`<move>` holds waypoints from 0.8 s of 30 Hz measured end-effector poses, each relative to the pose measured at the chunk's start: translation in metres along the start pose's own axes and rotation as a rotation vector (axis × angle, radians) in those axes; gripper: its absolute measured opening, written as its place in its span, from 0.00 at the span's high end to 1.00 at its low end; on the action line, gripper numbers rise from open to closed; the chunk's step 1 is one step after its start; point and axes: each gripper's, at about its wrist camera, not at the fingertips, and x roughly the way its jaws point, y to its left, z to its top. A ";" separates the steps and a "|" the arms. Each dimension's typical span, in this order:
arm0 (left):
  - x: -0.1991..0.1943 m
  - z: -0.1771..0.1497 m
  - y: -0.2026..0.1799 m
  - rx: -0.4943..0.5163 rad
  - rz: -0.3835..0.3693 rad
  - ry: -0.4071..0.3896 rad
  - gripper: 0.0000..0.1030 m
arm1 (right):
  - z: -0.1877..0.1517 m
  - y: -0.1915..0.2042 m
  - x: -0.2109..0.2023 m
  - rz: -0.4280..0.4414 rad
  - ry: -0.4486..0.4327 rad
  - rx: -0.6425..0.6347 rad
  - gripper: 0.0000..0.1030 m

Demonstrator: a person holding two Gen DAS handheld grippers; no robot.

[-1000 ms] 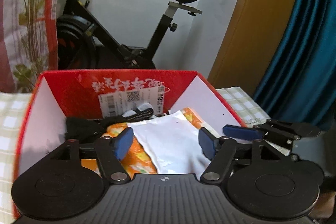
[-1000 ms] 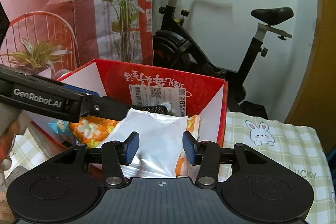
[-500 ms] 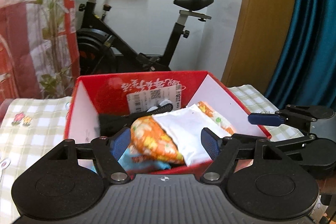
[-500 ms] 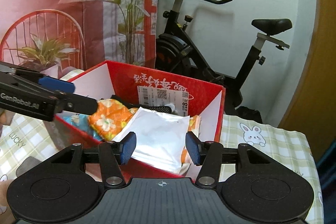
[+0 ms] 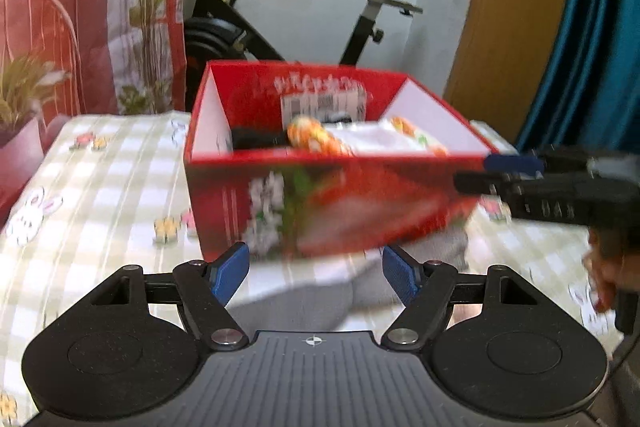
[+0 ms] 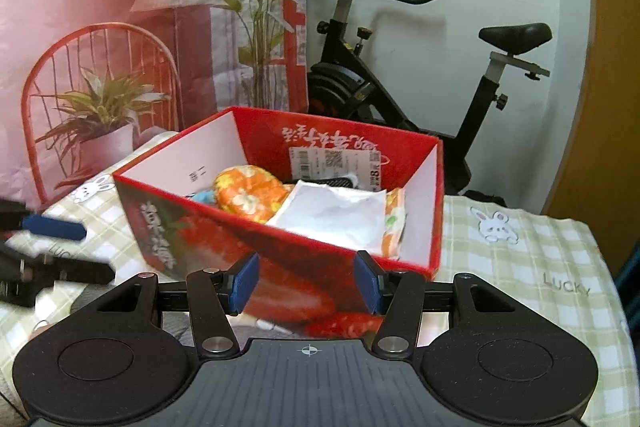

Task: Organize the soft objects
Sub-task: 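Lower both tools onto the pink knit towel beside the box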

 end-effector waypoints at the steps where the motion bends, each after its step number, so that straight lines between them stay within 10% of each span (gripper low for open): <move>1: -0.003 -0.005 0.000 -0.002 -0.005 0.007 0.27 | -0.003 0.002 -0.002 0.002 0.000 0.002 0.52; 24: 0.008 -0.092 0.029 -0.193 0.003 0.155 0.40 | -0.095 0.025 0.002 0.011 0.099 0.083 0.53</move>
